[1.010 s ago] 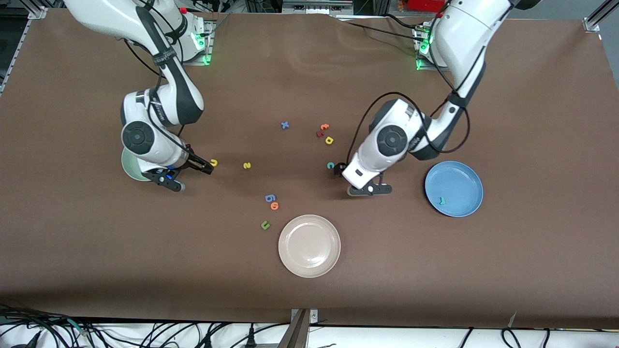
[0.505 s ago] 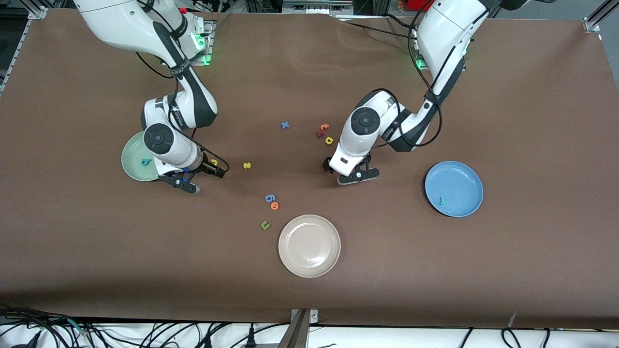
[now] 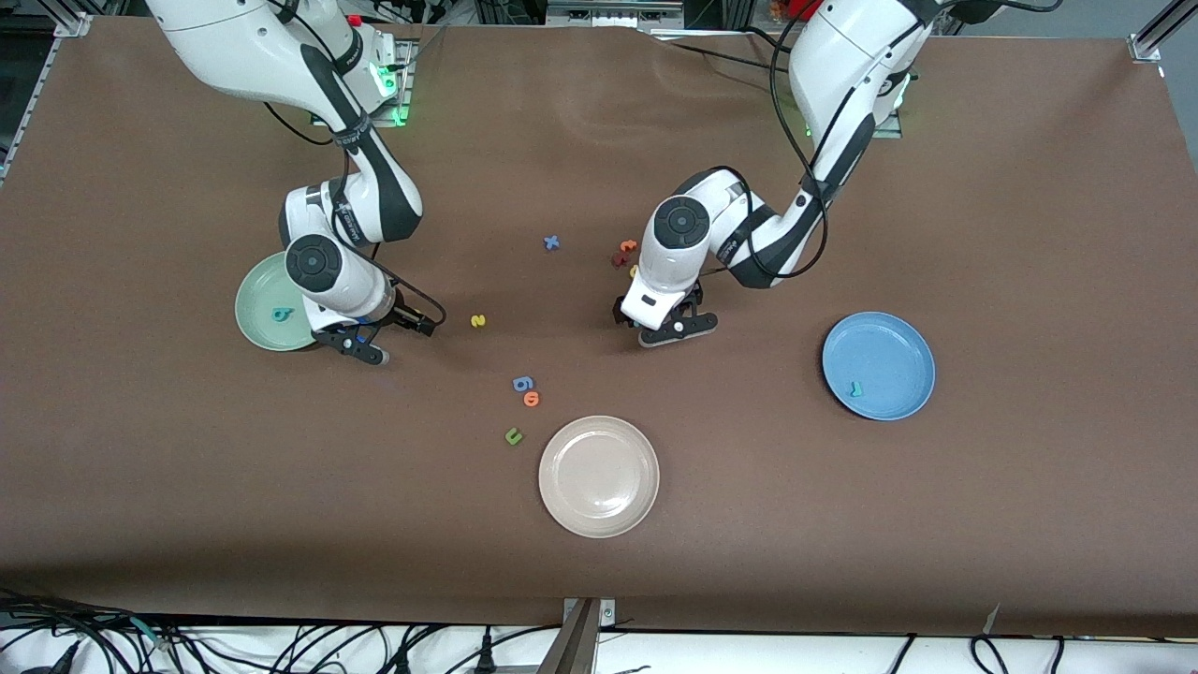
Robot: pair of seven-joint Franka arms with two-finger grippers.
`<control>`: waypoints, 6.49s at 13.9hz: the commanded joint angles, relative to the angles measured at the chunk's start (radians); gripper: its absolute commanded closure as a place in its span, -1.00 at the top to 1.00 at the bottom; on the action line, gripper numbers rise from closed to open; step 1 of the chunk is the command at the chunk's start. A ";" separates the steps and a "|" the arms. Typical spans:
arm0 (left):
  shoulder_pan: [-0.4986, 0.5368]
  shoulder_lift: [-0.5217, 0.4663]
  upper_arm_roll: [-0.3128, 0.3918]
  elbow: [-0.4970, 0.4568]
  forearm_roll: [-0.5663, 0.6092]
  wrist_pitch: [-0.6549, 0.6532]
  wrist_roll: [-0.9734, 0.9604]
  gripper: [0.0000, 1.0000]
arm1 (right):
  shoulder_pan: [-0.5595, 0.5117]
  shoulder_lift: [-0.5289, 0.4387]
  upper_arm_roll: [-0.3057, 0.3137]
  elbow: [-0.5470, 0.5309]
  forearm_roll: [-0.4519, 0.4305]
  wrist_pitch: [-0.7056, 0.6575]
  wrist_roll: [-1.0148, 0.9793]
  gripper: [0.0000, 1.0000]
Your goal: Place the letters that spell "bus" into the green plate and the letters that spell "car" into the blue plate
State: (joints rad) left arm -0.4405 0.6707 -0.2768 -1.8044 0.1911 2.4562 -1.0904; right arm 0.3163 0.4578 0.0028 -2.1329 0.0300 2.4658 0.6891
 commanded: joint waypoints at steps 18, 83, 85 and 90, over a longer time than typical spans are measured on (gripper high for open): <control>-0.043 0.067 0.014 0.102 0.030 -0.057 -0.026 -0.31 | 0.001 -0.037 0.016 -0.076 0.010 0.071 -0.013 -0.72; 0.246 -0.109 -0.209 -0.108 -0.063 -0.067 -0.285 1.00 | 0.116 -0.002 0.078 0.080 0.082 0.042 0.424 0.97; 0.207 -0.096 -0.209 -0.128 0.039 -0.034 -0.452 1.00 | 0.128 0.022 0.078 0.074 0.080 0.070 0.438 0.97; 0.164 -0.056 -0.211 -0.133 0.122 0.013 -0.638 1.00 | 0.130 0.067 0.078 0.067 0.080 0.165 0.440 0.95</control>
State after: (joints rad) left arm -0.2591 0.6080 -0.4917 -1.9366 0.2767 2.4447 -1.6617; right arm 0.4400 0.5018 0.0829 -2.0759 0.0968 2.5950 1.1205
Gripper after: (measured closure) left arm 0.000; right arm 0.018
